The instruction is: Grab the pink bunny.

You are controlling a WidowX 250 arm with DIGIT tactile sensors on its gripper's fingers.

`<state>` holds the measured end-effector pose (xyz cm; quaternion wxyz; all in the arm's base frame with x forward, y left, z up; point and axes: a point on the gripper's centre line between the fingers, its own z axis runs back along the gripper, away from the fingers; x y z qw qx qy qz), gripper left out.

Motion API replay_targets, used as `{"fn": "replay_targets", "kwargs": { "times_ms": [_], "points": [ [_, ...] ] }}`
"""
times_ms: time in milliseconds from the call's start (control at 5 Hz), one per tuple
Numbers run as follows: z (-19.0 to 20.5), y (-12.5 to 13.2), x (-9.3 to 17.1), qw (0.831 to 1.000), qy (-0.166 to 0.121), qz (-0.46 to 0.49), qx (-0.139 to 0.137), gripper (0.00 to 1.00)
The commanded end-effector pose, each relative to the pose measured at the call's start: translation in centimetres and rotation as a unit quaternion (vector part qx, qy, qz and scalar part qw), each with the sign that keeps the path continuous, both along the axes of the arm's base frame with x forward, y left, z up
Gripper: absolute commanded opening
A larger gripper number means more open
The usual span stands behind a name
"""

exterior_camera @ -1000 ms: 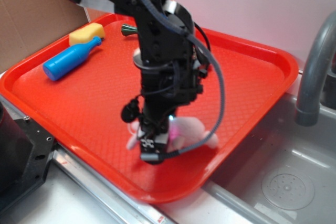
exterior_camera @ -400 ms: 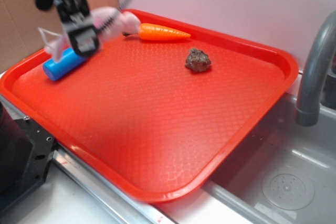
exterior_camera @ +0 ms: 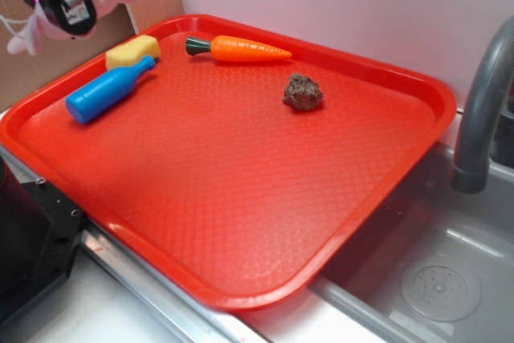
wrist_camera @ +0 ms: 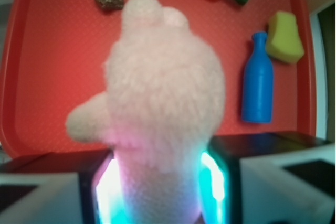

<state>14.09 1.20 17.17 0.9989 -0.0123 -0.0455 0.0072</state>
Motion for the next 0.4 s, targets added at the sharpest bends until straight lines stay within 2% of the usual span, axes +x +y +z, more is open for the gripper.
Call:
{"fn": "replay_targets", "kwargs": {
  "times_ms": [0,200],
  "points": [
    [3.12,-0.63,0.10,0.999,-0.034,0.011,0.023,0.00],
    [3.00,-0.87,0.25,0.999,-0.034,0.002,0.021,0.00]
  ]
}}
